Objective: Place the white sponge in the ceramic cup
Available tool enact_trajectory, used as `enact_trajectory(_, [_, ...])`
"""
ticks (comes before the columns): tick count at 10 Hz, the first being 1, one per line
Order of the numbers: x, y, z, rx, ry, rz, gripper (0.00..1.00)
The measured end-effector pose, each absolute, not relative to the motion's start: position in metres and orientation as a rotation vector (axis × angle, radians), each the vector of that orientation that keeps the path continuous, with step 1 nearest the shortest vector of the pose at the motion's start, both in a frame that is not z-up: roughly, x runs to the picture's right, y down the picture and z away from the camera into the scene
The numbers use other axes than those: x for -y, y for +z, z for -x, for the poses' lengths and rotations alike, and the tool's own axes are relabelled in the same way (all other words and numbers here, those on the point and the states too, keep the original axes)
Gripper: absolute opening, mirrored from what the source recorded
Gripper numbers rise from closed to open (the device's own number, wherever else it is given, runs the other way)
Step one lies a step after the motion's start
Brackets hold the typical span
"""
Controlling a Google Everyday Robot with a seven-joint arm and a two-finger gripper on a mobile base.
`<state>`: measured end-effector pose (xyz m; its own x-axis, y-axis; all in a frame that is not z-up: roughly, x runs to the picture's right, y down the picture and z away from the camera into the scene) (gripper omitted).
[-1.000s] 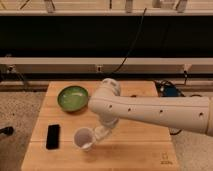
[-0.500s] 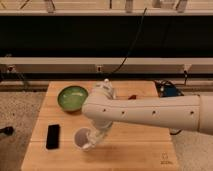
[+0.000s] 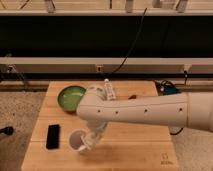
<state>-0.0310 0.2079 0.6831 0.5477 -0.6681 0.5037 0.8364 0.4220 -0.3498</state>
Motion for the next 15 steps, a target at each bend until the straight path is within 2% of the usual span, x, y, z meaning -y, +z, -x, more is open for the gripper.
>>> enact_trajectory(5, [-0.187,0.666,0.069,0.299,-1.039,0.586,0.00])
enact_trajectory(8, [-0.190,0.658,0.084,0.316,-1.075,0.585,0.00])
enact_trajectory(9, [-0.192,0.657,0.088,0.320,-1.085,0.587,0.03])
enact_trajectory(10, [-0.194,0.657,0.089,0.323,-1.090,0.591,0.10])
enact_trajectory(15, [-0.199,0.658,0.104,0.356,-1.125,0.594,0.62])
